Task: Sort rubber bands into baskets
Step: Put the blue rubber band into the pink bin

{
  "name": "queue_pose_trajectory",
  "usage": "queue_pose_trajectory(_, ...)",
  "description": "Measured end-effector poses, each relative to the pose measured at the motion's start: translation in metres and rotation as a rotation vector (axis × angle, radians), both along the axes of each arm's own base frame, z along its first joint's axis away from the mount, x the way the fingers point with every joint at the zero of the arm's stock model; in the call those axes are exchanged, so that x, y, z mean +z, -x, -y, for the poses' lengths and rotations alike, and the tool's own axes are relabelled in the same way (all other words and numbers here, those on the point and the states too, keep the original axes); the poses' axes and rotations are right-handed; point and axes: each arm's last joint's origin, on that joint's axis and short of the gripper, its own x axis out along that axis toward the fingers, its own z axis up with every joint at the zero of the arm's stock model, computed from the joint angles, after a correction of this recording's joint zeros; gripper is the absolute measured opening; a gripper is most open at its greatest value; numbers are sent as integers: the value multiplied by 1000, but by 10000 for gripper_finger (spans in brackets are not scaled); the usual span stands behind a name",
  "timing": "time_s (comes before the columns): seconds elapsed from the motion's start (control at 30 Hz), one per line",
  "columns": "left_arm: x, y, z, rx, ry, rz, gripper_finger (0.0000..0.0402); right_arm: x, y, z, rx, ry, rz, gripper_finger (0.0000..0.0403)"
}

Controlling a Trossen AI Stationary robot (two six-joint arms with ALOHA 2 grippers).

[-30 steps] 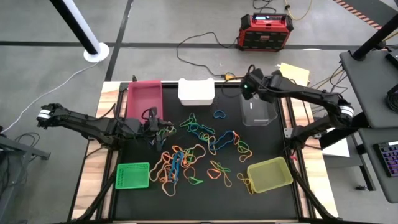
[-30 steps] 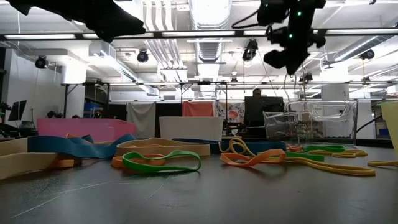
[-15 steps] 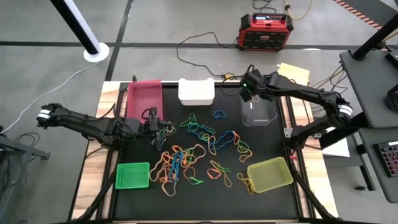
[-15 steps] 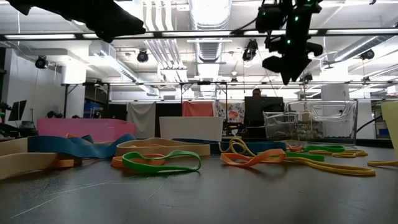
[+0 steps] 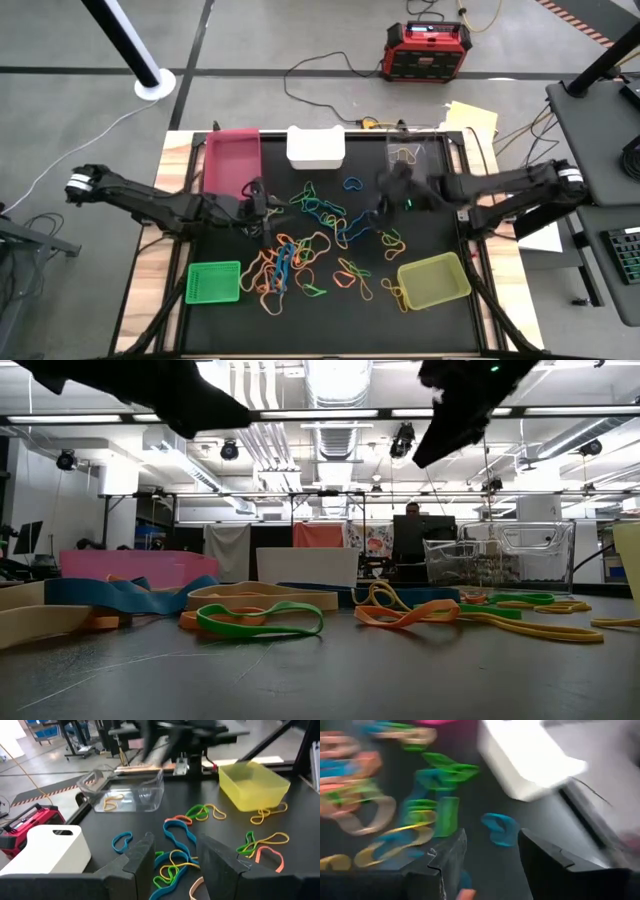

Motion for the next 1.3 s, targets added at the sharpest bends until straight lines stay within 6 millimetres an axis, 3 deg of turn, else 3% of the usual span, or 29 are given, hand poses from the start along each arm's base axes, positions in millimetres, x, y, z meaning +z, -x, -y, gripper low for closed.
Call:
queue_pose_trajectory(0.17, -8, -14, 2, -4, -29, -59, 129, -29, 3, -34, 145, -7, 70, 171)
queue_pose_trajectory(0.33, -15, -35, 5, -38, -148, -164, 129, -42, 6, -46, 162, -51, 132, 173)
queue_pose_trajectory(0.6, -43, -72, -19, -74, -208, -438, 129, -38, 6, -53, 190, -60, 164, 173)
queue_pose_trajectory(0.93, -82, -106, -51, -151, -206, -583, 129, -33, 10, -54, 204, -64, 182, 173)
queue_pose_trajectory(1.3, -111, -114, -68, -197, -205, -656, 129, -33, 11, -54, 204, -64, 175, 173)
